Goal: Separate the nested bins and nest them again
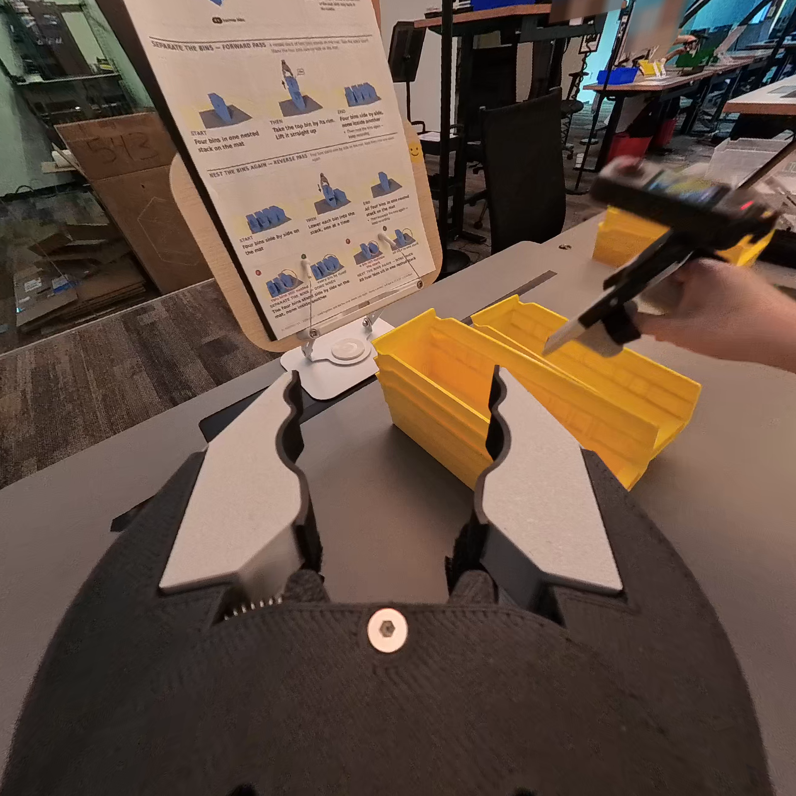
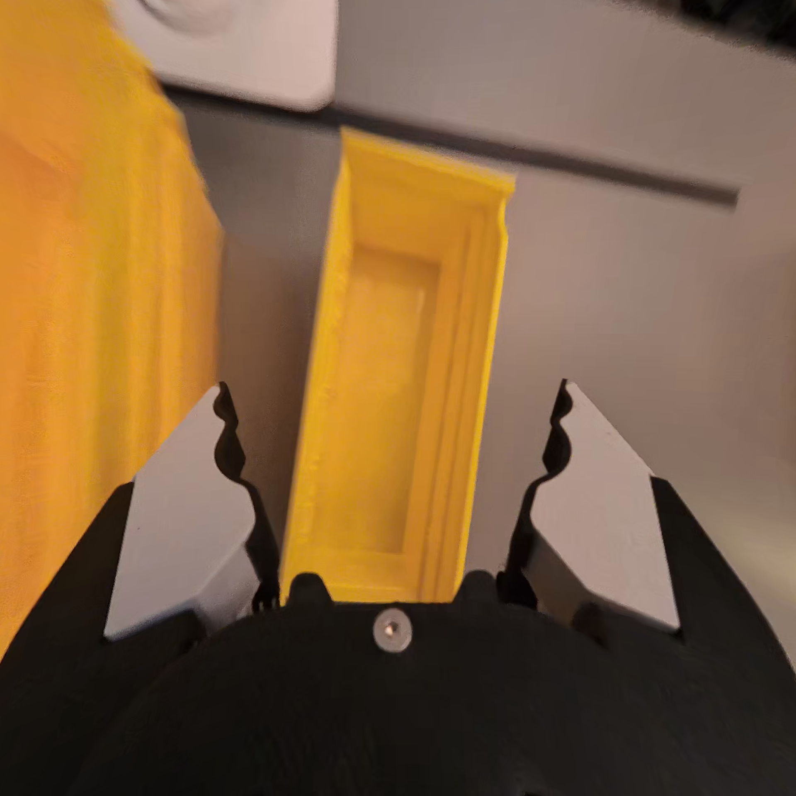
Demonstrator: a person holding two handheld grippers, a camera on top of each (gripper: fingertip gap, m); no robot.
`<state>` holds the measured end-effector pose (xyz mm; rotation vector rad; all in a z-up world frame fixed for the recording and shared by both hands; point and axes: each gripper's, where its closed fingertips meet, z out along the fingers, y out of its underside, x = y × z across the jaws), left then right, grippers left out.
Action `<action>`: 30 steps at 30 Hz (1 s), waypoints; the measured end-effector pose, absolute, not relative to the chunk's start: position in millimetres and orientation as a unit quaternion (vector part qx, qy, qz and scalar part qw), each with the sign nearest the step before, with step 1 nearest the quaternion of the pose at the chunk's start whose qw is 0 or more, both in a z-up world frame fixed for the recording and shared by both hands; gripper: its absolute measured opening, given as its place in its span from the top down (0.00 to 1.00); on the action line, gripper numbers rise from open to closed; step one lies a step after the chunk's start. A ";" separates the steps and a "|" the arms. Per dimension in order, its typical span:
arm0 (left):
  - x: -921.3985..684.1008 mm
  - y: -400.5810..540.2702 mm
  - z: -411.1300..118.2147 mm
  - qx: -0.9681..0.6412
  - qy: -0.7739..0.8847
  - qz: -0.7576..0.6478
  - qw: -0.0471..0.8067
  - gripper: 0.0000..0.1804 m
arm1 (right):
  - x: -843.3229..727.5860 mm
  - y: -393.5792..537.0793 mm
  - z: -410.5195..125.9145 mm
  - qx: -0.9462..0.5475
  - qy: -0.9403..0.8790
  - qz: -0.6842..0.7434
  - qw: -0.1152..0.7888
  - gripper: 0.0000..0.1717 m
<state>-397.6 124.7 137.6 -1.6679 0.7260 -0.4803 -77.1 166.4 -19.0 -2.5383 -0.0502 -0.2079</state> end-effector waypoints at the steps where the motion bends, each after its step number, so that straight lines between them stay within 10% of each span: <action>1: -399.0 125.3 138.0 -0.716 0.309 -0.208 0.590 0.52 | -94.9 170.7 5.0 -0.942 -0.026 -0.055 0.330 0.17; 5: -405.0 128.5 136.9 -0.722 0.299 -0.210 0.588 0.52 | -197.1 167.9 46.0 -0.929 -0.036 0.129 0.345 0.17; 18: -401.5 123.9 135.1 -0.722 0.308 -0.218 0.580 0.52 | -243.0 156.1 -46.5 -0.993 -0.043 0.024 0.107 0.13; 30: -404.3 124.5 134.2 -0.724 0.307 -0.221 0.576 0.52 | -243.6 160.1 -48.4 -0.993 -0.035 0.016 0.108 0.33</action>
